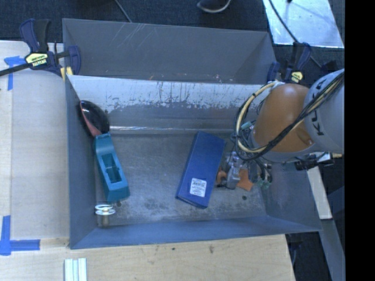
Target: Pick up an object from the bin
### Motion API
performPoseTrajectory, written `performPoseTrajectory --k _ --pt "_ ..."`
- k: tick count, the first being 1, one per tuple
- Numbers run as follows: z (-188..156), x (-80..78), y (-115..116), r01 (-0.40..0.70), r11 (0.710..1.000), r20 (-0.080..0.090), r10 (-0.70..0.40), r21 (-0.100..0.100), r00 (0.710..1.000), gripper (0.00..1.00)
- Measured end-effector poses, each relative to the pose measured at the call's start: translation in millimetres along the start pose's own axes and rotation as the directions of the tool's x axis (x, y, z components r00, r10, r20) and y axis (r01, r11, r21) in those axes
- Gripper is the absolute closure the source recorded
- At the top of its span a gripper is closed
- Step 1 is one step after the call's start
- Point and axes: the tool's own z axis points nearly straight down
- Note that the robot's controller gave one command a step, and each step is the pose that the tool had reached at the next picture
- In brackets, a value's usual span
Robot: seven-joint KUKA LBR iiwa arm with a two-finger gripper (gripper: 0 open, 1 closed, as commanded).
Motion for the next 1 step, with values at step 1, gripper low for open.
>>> performPoseTrajectory --k 1 --pt "-138.5 10.0 -6.9 -0.039 0.999 -0.001 0.039 0.001 0.999 1.00"
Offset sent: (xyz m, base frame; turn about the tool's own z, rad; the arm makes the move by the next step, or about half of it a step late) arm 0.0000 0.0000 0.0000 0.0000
